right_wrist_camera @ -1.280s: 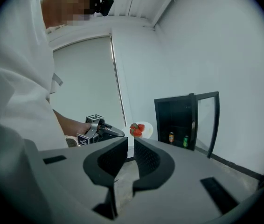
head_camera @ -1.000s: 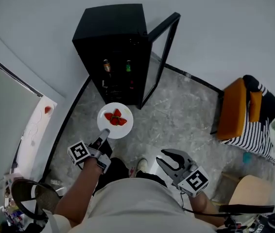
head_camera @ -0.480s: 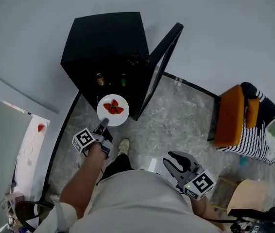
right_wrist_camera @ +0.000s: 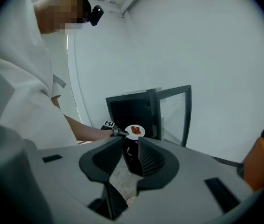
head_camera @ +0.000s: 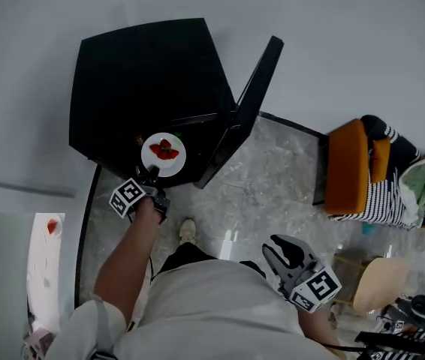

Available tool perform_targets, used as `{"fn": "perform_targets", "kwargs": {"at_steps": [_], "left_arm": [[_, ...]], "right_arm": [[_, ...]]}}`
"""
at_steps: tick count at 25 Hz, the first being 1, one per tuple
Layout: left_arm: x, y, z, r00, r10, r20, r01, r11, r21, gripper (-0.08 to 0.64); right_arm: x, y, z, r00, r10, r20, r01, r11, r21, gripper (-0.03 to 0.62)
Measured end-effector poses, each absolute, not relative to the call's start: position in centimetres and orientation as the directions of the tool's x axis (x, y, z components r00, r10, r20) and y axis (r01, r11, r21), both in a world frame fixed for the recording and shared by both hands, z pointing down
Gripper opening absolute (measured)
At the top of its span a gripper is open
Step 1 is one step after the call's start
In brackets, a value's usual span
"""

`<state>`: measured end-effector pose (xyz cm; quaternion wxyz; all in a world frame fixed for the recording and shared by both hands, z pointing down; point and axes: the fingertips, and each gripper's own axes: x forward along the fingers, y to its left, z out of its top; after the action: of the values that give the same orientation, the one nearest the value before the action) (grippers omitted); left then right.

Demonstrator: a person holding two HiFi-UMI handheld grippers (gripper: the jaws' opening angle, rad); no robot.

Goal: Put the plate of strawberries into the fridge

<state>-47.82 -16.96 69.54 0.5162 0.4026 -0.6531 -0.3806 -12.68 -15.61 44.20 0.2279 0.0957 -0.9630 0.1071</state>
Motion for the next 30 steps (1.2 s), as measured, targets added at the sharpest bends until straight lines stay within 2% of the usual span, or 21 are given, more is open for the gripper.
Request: {"fn": "perform_targets", "kwargs": {"at_steps": [8,16,18,25,30], "left_arm": [[-52.2,-21.6,74.4,-0.148,-0.884,0.444,-0.12,0.462,0.879,0.02],[-54.3,-24.2,76.6,-0.18,-0.849,0.498,-0.139,0.523,0.841,0.021],[-54.5,-24.5,76.9,-0.181,-0.827,0.533,-0.197,0.561,0.804,0.023],[-55.1,-24.9,77.9,-0.187,-0.695,0.694,-0.497,0.677,0.543,0.104],[-55.4,-24.6,78.3,-0.207,-0.629,0.749,-0.588,0.692,0.418,0.161]], "right_arm": [[-13.3,-17.1,44.6,-0.824,-0.234,0.515,-0.362,0.918,-0.162,0.112],[-13.8,-18.1,45.1,-0.791,-0.258,0.555,-0.405,0.901,-0.158,0.112],[-13.8,-18.2,45.1,-0.786,-0.26,0.561,-0.411,0.897,-0.161,0.113],[-13.4,-18.6,45.7,-0.774,-0.278,0.568,-0.437,0.885,-0.162,0.112],[-12.7,-18.8,45.7,-0.774,-0.289,0.563,-0.447,0.879,-0.165,0.112]]}}
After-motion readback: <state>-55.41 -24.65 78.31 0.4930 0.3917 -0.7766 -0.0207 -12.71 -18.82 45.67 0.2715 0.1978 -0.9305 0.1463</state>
